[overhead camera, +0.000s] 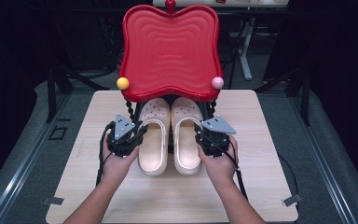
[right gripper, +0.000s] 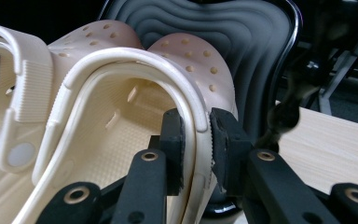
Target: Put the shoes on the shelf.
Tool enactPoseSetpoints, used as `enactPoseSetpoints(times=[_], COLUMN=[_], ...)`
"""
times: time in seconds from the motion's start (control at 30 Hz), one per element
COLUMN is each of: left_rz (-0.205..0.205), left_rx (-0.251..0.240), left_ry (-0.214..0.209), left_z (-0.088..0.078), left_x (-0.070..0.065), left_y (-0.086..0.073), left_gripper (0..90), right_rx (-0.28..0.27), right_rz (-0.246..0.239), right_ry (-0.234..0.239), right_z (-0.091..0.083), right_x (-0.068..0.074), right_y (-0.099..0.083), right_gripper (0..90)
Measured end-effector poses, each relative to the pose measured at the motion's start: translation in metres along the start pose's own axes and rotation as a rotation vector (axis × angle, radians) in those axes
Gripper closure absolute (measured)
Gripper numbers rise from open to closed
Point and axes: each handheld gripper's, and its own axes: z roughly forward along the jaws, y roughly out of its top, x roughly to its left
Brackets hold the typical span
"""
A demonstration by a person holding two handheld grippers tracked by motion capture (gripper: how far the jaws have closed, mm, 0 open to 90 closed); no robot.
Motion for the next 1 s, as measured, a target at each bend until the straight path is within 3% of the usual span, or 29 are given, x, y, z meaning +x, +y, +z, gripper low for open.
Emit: enactPoseSetpoints(times=[0.47, 0.57, 0.67, 1.0], left_rz=[0.018, 0.017, 0.008, 0.006], left_rx=[-0.017, -0.028, -0.034, -0.019], left_ry=[0.023, 0.031, 0.028, 0.047], left_z=[0.018, 0.021, 0.023, 0.026], left_x=[0.004, 0.004, 0.007, 0.006], left_y=[0.009, 0.01, 0.01, 0.016], left_gripper=[74.0, 73.8, 73.5, 72.6], right_rx=[-0.016, -0.009, -0.016, -0.023], right_rz=[0.024, 0.015, -0.024, -0.022], right_ry=[-0.029, -0.04, -0.064, -0.068], right_z=[0.02, 0.025, 0.029, 0.034], right_x=[0.005, 0.006, 0.01, 0.009], right_y=[0.011, 0.012, 0.009, 0.013], right_gripper=[74.4, 73.7, 73.1, 72.1])
